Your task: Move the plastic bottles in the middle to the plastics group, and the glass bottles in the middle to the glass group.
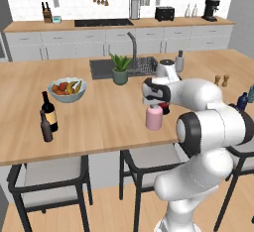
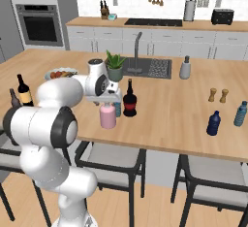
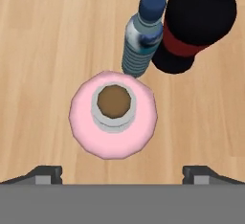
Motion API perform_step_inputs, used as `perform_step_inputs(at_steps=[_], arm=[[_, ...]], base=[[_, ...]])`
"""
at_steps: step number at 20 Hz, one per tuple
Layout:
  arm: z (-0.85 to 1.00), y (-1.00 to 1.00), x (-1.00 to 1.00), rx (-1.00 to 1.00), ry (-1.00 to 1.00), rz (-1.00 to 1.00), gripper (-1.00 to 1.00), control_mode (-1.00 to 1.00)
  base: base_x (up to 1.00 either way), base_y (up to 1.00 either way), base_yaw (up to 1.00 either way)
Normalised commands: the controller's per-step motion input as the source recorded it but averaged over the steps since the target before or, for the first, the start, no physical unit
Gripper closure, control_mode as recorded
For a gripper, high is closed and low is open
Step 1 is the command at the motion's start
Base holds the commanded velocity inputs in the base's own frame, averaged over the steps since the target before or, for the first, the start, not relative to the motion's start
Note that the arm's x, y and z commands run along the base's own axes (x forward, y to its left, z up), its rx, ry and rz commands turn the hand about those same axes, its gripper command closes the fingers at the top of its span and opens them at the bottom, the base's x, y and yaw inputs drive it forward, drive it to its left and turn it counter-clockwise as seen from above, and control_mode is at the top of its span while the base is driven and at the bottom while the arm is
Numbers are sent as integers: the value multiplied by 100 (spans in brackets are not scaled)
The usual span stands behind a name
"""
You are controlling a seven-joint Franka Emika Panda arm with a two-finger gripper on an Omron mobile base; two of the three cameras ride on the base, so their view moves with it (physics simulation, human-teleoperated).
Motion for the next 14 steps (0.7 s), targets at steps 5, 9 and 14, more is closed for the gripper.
perform_step_inputs(at_steps=[5,9,14], arm=[[-6,1,13,0,0,0,-100,-100],[0,0,0,0,0,0,-100,-100],[0,0,10,0,0,6,-100,-100]], base=[[0,0,0],[0,0,0],[0,0,0]])
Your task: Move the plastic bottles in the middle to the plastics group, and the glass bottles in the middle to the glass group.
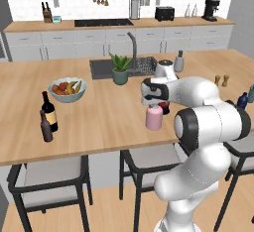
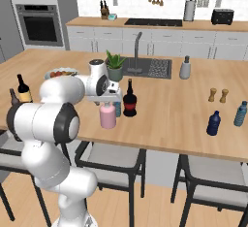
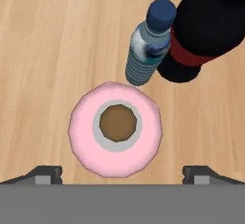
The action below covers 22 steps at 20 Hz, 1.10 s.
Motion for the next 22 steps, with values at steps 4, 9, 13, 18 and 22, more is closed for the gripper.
perform_step_inputs(at_steps=[4,9,13,18,22], arm=[[0,0,20,0,2,6,-100,-100],[-5,0,30,0,3,2,-100,-100],[-6,3,25,0,2,0,-100,-100],[-13,2,-1,0,0,0,-100,-100],[-3,0,-35,0,0,0,-100,-100]], base=[[0,0,0],[0,0,0],[0,0,0],[0,0,0],[0,0,0]])
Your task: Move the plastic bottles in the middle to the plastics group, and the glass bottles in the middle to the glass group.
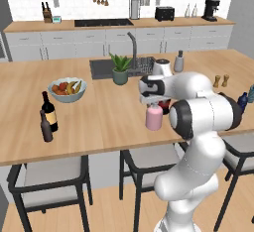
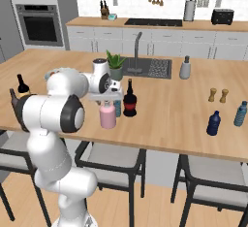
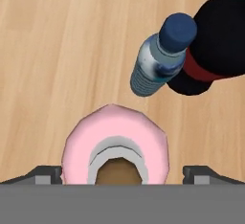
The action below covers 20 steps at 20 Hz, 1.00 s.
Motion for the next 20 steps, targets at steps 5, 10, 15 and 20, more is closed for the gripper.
perform_step_inputs(at_steps=[5,10,15,20], arm=[[0,0,-9,0,0,0,-100,-100],[-7,0,14,0,0,0,-100,-100],[-6,0,15,0,0,0,-100,-100],[1,5,4,0,0,0,-100,-100]], base=[[0,0,0],[0,0,0],[0,0,0],[0,0,0]])
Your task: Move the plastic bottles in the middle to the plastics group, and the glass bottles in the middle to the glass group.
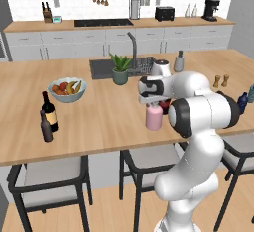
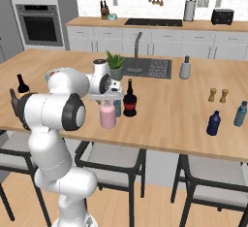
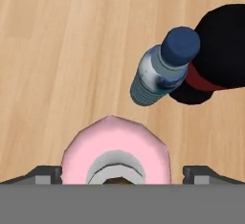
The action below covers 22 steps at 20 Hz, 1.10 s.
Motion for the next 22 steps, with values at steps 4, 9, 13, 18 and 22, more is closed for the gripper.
perform_step_inputs(at_steps=[4,9,13,18,22], arm=[[0,10,-1,0,0,0,-100,-100],[-16,7,-2,0,0,0,-100,-100],[-4,0,0,0,0,0,-100,-100],[0,0,0,0,0,0,100,-100],[0,0,-1,0,0,0,100,-100]], base=[[0,0,0],[0,0,0],[0,0,0],[0,0,0],[0,0,0]])
